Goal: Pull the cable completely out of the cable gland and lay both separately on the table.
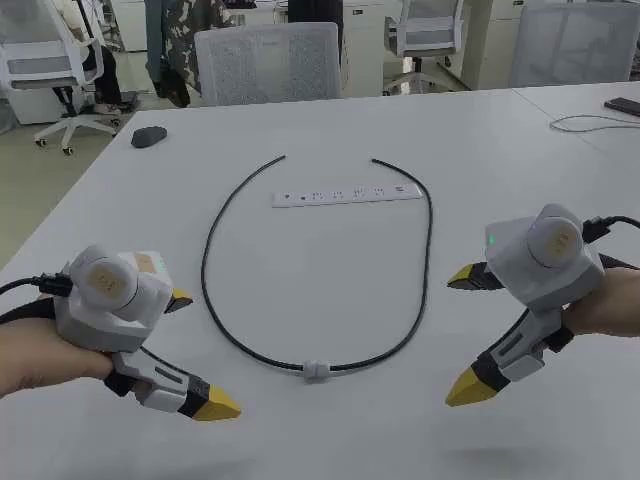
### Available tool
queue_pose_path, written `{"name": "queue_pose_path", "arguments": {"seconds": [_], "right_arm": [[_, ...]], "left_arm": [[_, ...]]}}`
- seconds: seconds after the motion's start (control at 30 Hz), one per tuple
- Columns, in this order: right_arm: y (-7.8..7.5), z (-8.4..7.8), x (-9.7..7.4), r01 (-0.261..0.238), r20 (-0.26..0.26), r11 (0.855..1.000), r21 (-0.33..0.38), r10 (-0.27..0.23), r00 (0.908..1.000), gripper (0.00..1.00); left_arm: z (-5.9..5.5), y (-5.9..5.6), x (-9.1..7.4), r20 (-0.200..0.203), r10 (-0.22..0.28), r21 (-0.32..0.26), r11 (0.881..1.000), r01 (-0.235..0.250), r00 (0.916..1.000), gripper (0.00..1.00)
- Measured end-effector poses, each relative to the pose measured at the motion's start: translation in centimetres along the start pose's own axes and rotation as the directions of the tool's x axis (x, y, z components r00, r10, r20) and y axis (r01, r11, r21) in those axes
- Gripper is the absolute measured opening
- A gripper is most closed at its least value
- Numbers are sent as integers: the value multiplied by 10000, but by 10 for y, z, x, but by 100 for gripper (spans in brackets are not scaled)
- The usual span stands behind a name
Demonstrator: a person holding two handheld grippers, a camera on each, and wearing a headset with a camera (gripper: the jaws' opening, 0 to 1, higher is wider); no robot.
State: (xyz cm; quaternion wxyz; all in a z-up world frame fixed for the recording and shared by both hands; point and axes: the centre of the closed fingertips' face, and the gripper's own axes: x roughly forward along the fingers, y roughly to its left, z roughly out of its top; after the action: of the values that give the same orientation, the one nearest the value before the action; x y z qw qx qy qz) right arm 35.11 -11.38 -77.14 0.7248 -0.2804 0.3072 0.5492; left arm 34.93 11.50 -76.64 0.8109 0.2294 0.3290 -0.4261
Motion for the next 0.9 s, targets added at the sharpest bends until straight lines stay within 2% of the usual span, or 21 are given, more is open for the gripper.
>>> {"name": "queue_pose_path", "arguments": {"seconds": [0.1, 0.13, 0.17, 0.2, 0.23, 0.27, 0.3, 0.37, 0.4, 0.43, 0.5, 0.6, 0.73, 0.9], "right_arm": [[0, 2, 2, -62, -2, 10000, -57, 62, 10000, 99], [1, 5, 3, -141, 144, 9998, 104, 139, 9998, 99], [4, 9, 4, -308, 408, 9985, 442, 290, 9987, 99], [6, 15, 3, -475, 743, 9968, 638, 427, 9963, 99], [4, 15, 2, -406, 707, 9976, 562, 366, 9968, 99], [3, 13, 2, -350, 624, 9981, 515, 318, 9975, 99], [1, 12, 3, -329, 615, 9984, 468, 300, 9977, 99], [2, 12, 3, -394, 617, 9982, 453, 366, 9974, 99], [3, 10, 4, -393, 521, 9984, 395, 372, 9979, 99], [3, 9, 4, -371, 478, 9988, 318, 355, 9982, 99], [4, 7, 4, -375, 375, 9989, 292, 364, 9986, 99], [5, 6, 4, -328, 362, 9992, 245, 319, 9988, 99], [7, 2, 6, -384, 213, 9989, 267, 378, 9991, 99], [7, 1, 6, -322, 231, 9990, 298, 315, 9992, 99]], "left_arm": [[0, 0, -2, 21, 67, 174, 9998, -68, 10000, 100], [0, -1, -2, 26, 7, 124, 9999, -8, 10000, 100], [-1, -4, -2, 44, -155, 9, 9999, 155, 9999, 100], [-3, -16, -2, 1, -744, -334, 9967, 744, 9972, 100], [-3, -16, -2, 35, -723, -196, 9972, 723, 9974, 100], [-4, -13, -3, -38, -546, 270, 9981, 547, 9985, 100], [-5, -9, -2, -68, -355, 405, 9985, 357, 9993, 100], [-4, -5, -2, -14, -285, 267, 9992, 286, 9996, 100], [-3, -9, -2, 93, -518, -454, 9976, 521, 9986, 100], [-1, -8, -2, 171, -536, -486, 9973, 544, 9984, 100], [0, -5, -1, 125, -355, 11, 9994, 355, 9993, 100], [-2, -8, 3, -75, -415, -58, 9991, 415, 9991, 100], [-5, -13, 7, -184, -628, 263, 9976, 633, 9979, 100], [-3, -14, 11, -147, -741, 226, 9970, 744, 9971, 100]]}}
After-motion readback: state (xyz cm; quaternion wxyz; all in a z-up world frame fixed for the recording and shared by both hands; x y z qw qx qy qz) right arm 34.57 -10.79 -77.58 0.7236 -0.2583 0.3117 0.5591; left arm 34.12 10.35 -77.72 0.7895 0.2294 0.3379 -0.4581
